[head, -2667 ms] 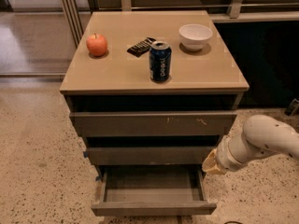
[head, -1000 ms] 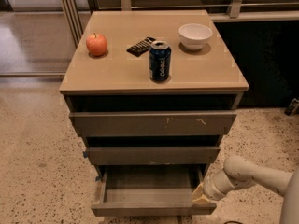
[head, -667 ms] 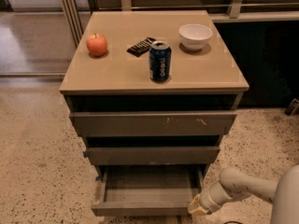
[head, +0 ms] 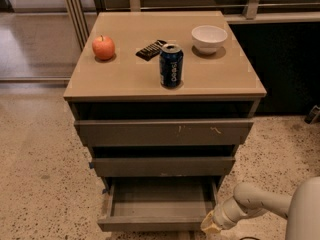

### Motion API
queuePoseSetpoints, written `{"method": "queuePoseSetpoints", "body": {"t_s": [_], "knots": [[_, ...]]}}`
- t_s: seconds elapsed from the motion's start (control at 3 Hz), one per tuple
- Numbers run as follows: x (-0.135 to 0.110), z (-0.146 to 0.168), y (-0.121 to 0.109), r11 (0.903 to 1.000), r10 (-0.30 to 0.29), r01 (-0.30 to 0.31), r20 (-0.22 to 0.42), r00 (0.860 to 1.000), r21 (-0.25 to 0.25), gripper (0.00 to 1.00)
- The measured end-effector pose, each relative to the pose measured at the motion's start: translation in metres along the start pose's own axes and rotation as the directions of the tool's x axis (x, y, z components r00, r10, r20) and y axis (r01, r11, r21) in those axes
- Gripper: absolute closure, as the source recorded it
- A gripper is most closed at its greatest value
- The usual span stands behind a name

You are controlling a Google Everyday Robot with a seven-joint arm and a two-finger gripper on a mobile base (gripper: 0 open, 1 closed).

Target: Close bottom drawer

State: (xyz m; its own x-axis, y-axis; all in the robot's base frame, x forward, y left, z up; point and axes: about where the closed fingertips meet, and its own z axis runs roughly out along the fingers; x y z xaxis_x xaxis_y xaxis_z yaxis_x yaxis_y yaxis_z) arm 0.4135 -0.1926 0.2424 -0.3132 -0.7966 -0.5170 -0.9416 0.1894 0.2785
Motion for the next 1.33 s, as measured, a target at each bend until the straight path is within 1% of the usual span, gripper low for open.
{"method": "queuePoseSetpoints", "body": {"t_s": [0.33, 0.67, 1.0, 1.33], "knots": [[0.008, 0.017, -0.005, 1.0000, -0.003, 0.003, 0.008, 1.000, 0.004, 1.00], [0.010, 0.034, -0.009, 0.9971, -0.050, 0.048, 0.039, 0.998, 0.059, 1.00], [0.006, 0.040, -0.013, 0.9871, -0.106, 0.097, 0.068, 0.992, 0.128, 1.00], [0.000, 0.043, -0.017, 0.9617, -0.186, 0.159, 0.106, 0.977, 0.223, 1.00]]}}
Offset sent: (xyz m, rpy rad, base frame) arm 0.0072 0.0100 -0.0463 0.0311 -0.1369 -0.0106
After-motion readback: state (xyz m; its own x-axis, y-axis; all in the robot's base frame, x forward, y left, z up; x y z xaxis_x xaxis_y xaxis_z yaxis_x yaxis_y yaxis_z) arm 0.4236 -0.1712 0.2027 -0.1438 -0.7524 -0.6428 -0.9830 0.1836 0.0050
